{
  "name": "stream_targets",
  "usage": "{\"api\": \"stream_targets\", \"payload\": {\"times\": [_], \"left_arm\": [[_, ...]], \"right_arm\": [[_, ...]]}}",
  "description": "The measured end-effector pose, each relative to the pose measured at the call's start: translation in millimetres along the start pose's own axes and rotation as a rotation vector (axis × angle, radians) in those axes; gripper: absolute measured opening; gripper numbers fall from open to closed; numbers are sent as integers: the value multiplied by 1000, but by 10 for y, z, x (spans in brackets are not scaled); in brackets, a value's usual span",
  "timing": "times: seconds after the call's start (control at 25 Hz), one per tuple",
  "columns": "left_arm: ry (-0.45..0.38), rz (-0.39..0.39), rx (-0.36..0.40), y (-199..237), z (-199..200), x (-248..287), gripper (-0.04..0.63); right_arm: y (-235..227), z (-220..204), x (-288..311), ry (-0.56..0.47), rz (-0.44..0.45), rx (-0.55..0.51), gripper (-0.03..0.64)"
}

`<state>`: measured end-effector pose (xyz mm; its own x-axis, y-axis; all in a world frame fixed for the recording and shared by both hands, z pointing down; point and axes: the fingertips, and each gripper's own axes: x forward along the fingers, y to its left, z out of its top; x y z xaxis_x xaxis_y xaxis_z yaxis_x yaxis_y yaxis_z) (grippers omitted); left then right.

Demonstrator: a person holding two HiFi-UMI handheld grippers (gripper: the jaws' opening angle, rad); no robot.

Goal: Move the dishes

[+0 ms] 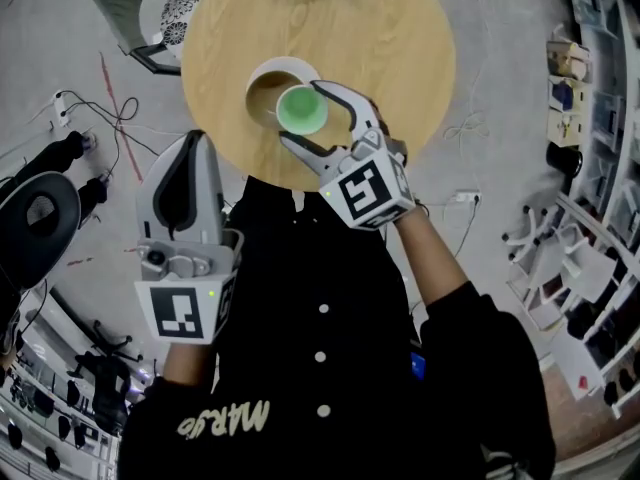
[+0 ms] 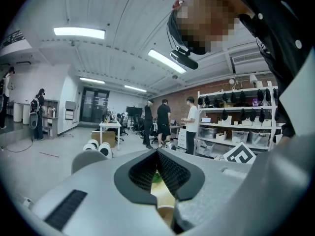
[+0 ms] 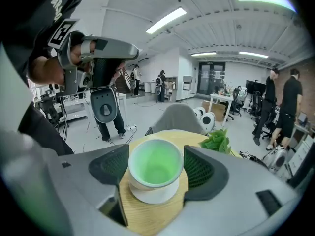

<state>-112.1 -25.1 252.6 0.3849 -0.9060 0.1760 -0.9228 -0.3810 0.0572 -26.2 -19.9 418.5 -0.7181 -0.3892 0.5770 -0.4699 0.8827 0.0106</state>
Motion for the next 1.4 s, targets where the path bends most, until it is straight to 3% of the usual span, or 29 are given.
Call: {"api": "stream_targets", "payload": {"times": [0.2,0.6,1.4], "left_arm": [[-7,-28,-31,-164,88,114,3],[1,-71,31,-394,152,195,3],[-5,-84,-20,-493,153,267,3]], "right_arm": [[-387,-276,-328,32,-96,35,344],[-1070,-1040,-932,123,-283,143,344],[-1572,-1813,-1527,134,-494,363,344]]}}
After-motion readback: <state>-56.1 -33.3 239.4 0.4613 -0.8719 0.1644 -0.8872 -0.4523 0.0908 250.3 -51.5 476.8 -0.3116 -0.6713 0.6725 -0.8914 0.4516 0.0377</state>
